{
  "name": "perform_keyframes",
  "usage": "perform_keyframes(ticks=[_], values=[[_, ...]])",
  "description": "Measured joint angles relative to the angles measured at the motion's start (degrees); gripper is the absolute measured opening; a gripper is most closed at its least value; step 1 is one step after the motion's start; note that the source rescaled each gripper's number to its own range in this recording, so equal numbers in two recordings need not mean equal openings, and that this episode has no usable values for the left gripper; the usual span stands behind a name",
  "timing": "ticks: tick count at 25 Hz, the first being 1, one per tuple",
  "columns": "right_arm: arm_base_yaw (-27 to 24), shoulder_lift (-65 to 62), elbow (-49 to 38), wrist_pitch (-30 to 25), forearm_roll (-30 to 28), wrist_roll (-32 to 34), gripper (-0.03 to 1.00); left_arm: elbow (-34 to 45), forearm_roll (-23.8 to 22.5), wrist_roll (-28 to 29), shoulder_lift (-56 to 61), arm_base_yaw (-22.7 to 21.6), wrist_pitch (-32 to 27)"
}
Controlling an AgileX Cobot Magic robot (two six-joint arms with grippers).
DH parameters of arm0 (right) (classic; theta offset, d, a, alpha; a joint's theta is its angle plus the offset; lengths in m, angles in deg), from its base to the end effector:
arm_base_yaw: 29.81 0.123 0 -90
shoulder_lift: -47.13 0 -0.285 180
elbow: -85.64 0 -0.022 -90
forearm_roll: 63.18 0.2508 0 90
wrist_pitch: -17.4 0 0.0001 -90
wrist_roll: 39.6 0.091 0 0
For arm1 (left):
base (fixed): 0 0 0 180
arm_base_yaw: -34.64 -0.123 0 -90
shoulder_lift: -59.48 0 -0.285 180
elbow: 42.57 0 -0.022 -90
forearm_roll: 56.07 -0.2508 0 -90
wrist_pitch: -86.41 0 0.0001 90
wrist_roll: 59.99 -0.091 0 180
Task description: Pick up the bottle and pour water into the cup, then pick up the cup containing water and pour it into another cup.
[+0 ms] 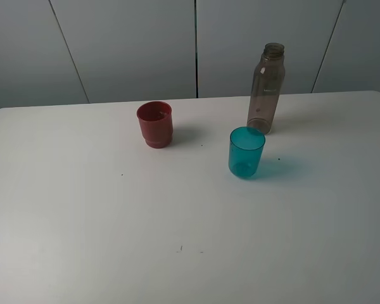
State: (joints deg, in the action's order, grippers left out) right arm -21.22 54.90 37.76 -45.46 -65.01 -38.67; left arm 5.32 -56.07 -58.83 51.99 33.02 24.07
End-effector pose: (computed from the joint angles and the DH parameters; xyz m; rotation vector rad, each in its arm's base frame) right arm -0.0074 -0.0037 0.2777 -0.1358 2.0641 0.0639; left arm -0.0082 -0.0002 0.2783 -0.0498 2.0540 0.0050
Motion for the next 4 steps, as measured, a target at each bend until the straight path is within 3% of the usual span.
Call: perform_keyframes(ticks=[4], values=[[0.0, 0.0, 0.0, 0.0, 0.0, 0.0, 1.00, 0.0, 0.0, 0.0, 0.0, 0.0, 0.0]])
